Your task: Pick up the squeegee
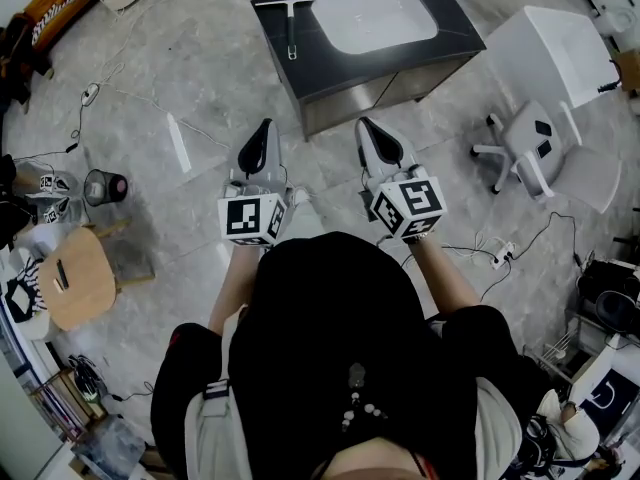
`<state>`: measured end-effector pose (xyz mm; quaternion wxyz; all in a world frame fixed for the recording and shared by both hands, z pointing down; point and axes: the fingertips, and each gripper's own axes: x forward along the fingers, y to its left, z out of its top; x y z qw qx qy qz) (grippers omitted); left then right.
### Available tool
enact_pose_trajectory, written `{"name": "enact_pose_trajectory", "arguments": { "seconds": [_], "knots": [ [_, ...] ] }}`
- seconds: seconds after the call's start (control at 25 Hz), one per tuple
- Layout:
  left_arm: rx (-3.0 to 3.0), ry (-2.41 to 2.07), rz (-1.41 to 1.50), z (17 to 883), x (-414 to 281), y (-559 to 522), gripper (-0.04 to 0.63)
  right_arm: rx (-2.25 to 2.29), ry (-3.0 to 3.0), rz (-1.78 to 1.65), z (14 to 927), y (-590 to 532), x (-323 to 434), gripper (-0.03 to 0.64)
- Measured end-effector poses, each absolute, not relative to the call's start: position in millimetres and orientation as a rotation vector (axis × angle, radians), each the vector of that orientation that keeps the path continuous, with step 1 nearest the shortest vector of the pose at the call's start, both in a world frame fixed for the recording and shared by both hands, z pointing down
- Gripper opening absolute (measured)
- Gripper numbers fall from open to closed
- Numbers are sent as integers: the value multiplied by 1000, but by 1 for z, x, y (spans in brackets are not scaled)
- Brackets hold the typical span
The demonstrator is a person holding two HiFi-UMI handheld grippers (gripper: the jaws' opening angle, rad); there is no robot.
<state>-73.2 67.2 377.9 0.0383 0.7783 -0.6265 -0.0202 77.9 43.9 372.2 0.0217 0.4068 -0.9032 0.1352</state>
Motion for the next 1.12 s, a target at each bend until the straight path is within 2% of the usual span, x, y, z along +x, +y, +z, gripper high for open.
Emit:
{"name": "enact_pose_trajectory", "arguments": {
  "seconds": [0.64,1.12],
  "knots": [
    [2442,-1892,-96,373,-129,-20,2,1302,-2793,352,364,-31,18,2],
    [2459,-1848,-80,383,-127,-46,2,1313,-2763,372,377,-56,18,2]
  ]
}}
